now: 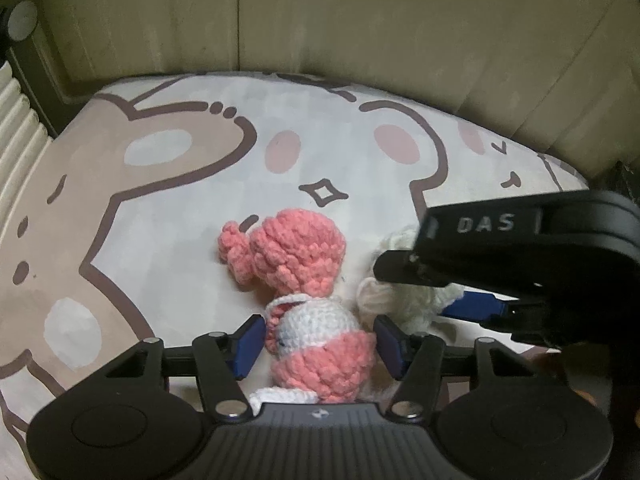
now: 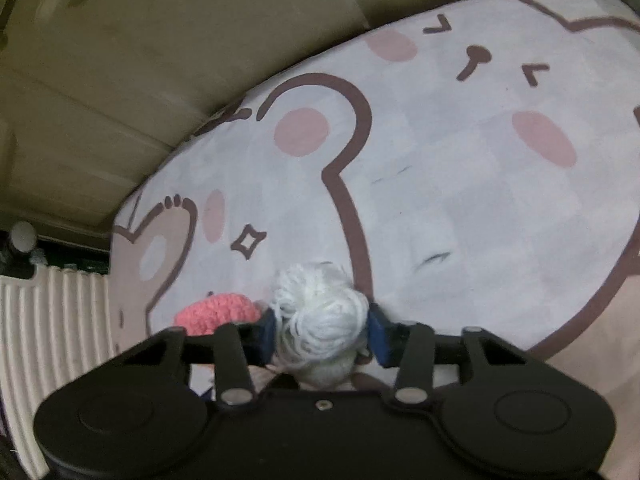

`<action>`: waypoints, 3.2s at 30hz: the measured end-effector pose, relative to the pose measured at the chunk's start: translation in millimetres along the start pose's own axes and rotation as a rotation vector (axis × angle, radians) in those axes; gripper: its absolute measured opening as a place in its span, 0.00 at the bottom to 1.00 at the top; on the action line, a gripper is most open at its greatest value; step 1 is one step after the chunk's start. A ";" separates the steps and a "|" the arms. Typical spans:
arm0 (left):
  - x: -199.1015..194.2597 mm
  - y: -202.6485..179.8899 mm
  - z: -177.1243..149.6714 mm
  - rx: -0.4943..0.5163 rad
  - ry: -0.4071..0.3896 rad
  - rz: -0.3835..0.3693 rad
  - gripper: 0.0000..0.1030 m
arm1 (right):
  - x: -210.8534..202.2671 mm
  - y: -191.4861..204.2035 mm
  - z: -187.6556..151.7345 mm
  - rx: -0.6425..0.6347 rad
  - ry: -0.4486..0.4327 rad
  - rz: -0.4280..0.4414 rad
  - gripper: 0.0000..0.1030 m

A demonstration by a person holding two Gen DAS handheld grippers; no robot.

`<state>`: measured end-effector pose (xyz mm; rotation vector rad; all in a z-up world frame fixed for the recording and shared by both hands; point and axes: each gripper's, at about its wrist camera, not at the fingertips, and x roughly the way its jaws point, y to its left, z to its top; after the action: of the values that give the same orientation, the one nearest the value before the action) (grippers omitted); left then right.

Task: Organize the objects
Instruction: 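Close the left tool on the pink-white doll while the right tool grasps the white yarn ball, then carry the doll with the left tool while the right tool carries the yarn ball to the box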

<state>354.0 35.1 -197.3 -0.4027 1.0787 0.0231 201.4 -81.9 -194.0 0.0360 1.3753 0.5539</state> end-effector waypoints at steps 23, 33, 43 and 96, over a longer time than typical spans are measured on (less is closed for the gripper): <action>-24.3 1.6 2.8 -0.084 -0.064 -0.053 0.47 | -51.1 -1.0 -8.1 -0.140 -0.117 -0.091 0.36; -68.3 -0.4 -3.6 -0.091 -0.152 -0.099 0.47 | -96.3 10.6 -19.0 -0.186 -0.197 -0.077 0.36; -112.5 -1.0 -15.4 -0.054 -0.229 -0.102 0.47 | -138.4 12.7 -45.9 -0.263 -0.271 -0.110 0.36; -174.9 -158.0 -66.7 0.194 -0.250 -0.417 0.48 | -240.7 -150.2 -107.4 -0.426 -0.153 -0.411 0.37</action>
<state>247.0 -102.7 -25.4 -0.4301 0.7274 -0.3890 132.9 -338.7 -47.8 -0.5278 1.0537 0.4742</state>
